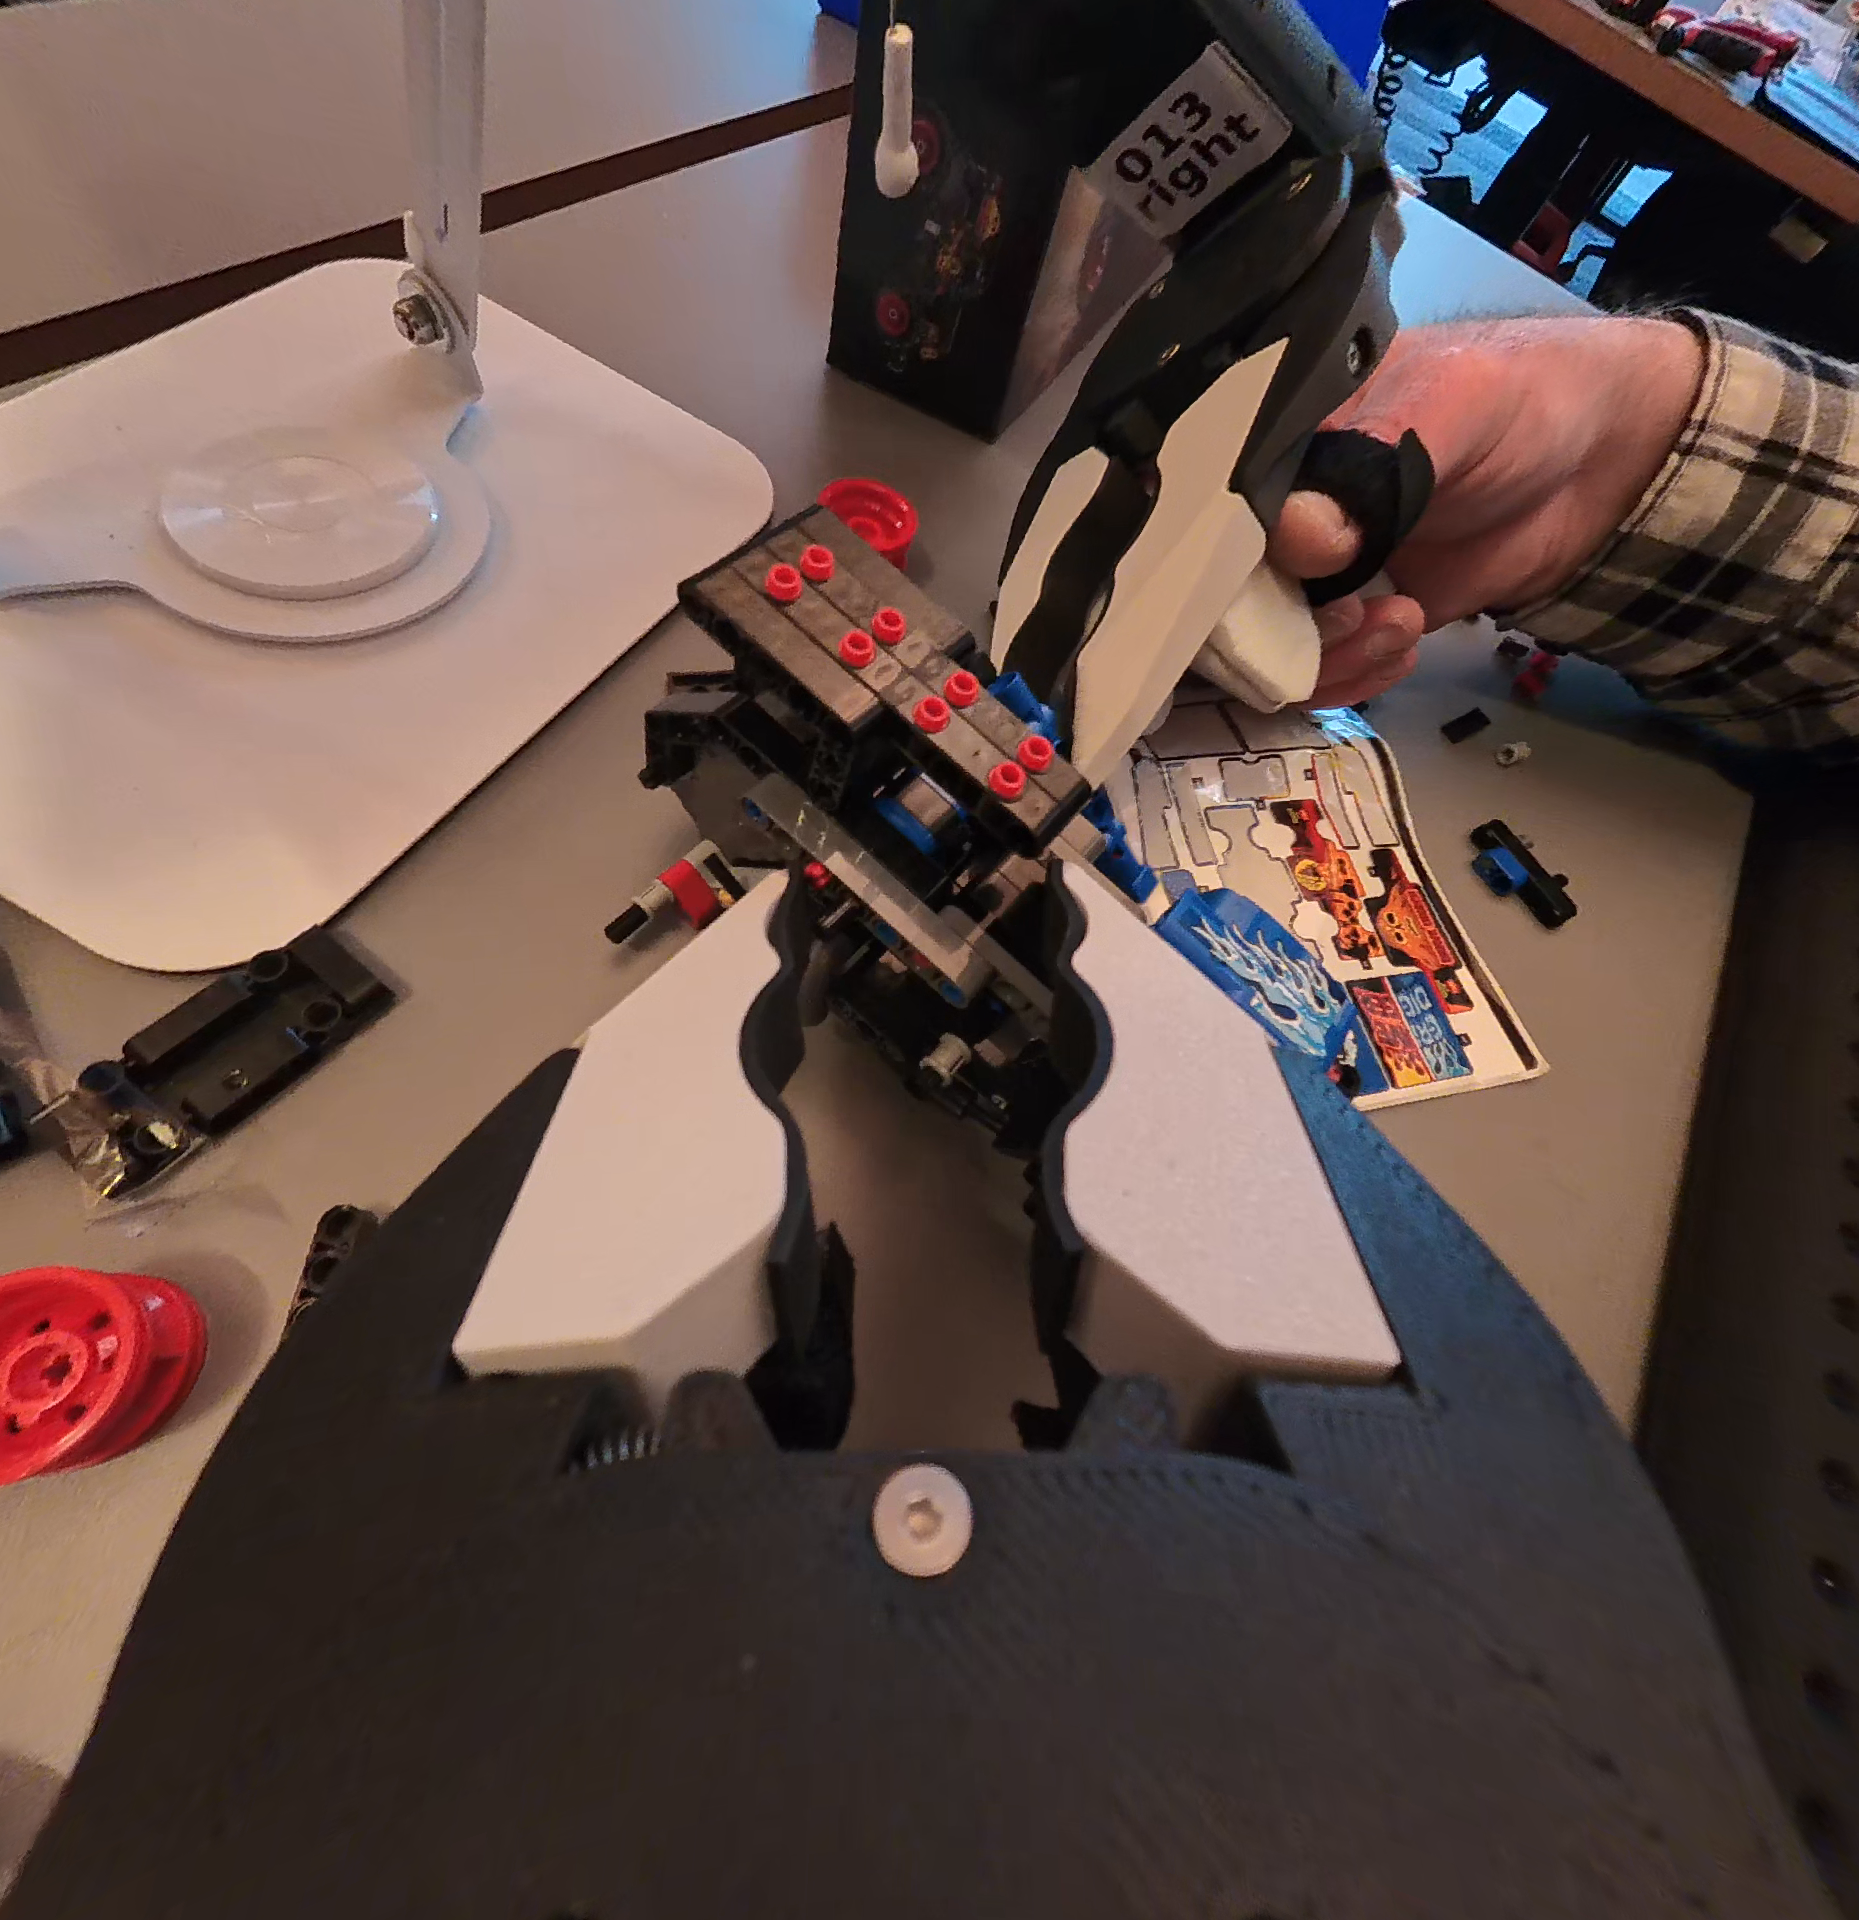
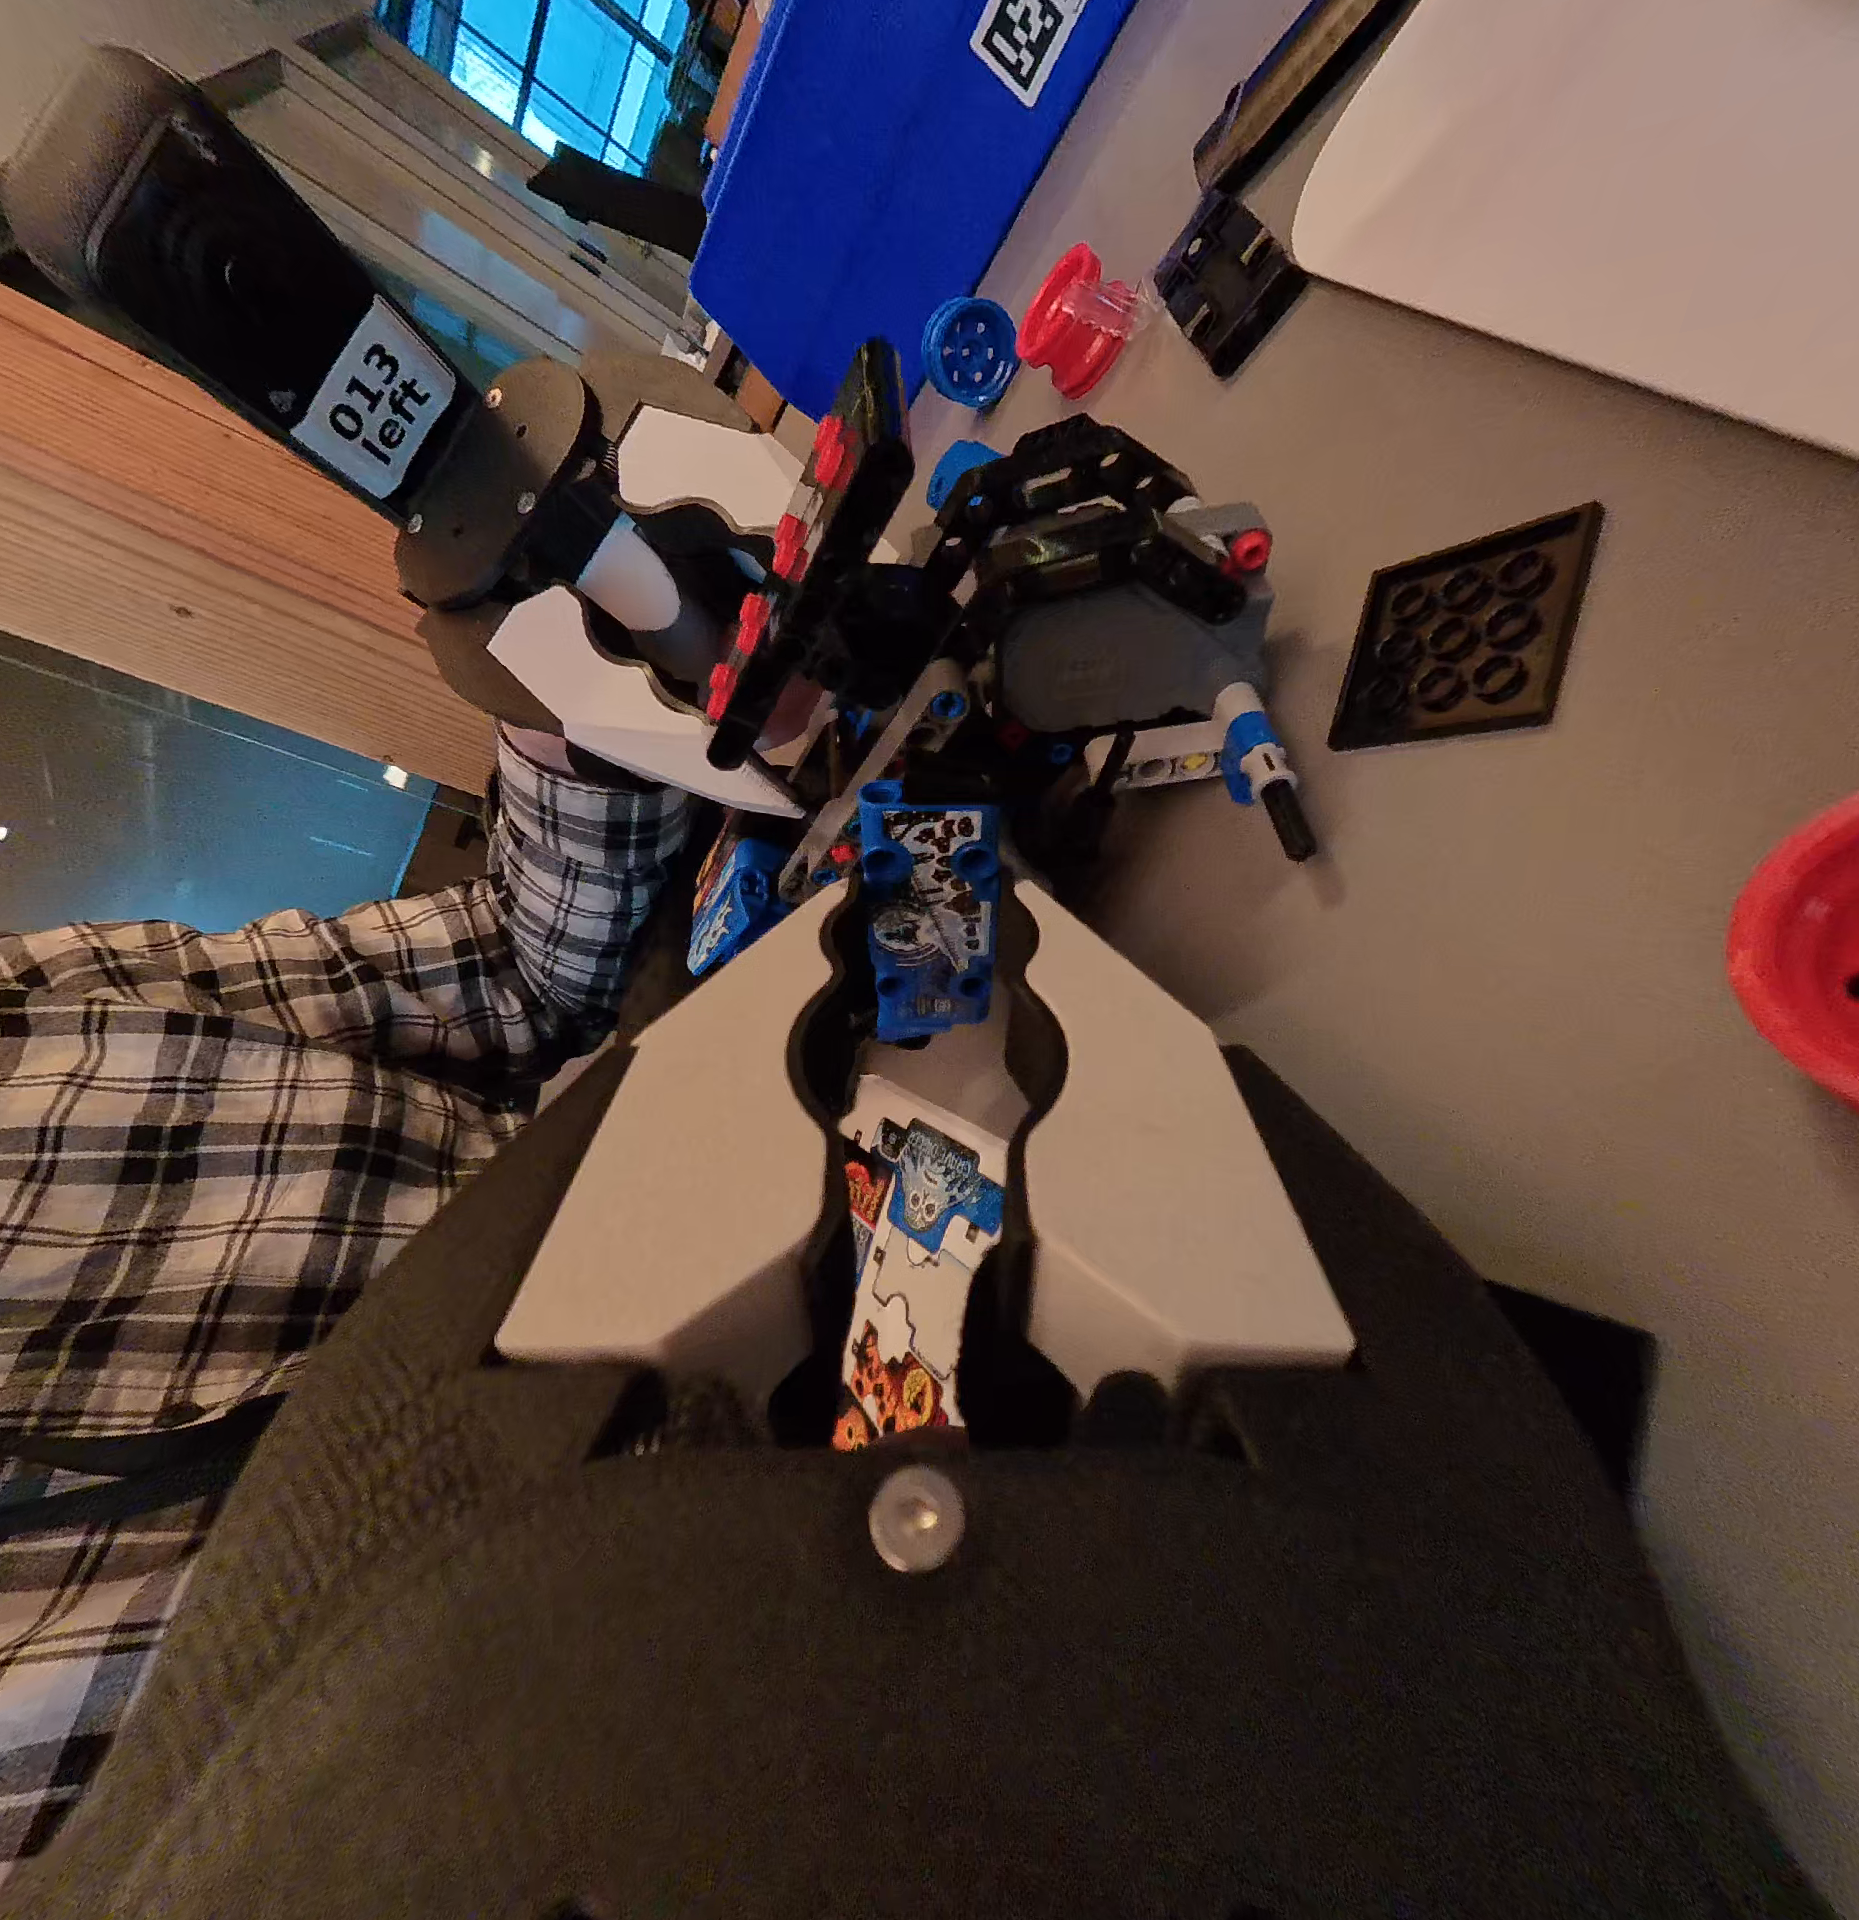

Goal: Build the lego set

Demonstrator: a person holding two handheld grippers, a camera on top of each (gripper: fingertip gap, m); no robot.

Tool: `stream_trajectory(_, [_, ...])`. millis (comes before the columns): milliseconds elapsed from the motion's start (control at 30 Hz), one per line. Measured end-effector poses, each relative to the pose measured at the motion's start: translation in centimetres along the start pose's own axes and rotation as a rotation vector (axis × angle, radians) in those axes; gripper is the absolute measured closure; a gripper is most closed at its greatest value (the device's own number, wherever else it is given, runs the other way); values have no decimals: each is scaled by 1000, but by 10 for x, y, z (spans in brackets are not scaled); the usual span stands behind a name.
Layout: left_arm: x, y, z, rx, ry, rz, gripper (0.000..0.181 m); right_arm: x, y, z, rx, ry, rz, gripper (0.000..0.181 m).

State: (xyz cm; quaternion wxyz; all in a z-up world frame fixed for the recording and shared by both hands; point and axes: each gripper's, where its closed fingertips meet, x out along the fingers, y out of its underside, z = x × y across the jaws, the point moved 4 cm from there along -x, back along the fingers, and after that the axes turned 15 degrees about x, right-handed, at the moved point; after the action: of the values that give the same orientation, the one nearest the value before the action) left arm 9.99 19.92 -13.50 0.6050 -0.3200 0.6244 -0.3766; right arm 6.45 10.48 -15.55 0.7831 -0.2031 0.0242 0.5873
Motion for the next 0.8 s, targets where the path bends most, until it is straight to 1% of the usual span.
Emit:
stream_trajectory(167, [0, 0, 0, -2, -2, -2, 139, 1, -1, 0, -16, 10, 4, 159])
stream_trajectory(600, [-1, 1, 1, 1, -6, -2, 139, 3, -4, 3, -160, 146, 58, 159])
stream_trajectory(800, [-1, 1, 1, 1, -17, 0, 139, 4, -6, 4, -217, 195, 124, 159])
